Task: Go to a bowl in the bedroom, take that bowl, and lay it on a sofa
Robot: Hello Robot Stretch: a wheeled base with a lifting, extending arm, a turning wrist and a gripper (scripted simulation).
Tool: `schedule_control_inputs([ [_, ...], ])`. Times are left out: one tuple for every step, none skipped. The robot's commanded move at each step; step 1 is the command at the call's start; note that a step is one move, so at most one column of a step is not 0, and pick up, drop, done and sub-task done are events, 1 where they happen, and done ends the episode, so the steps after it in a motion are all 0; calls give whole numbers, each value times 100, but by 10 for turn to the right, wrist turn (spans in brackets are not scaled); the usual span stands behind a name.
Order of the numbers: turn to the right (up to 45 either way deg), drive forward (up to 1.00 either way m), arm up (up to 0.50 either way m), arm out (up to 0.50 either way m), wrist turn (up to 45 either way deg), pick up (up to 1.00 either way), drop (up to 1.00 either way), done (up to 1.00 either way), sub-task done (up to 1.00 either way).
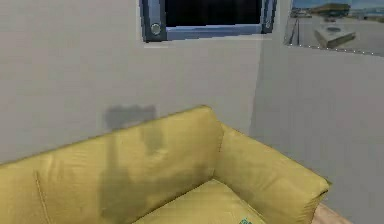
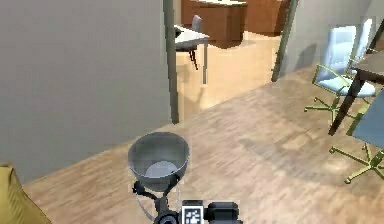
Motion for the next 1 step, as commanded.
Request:
schedule_control_inputs([
  [-450,0,0,0,0,0,0,0,0],
])
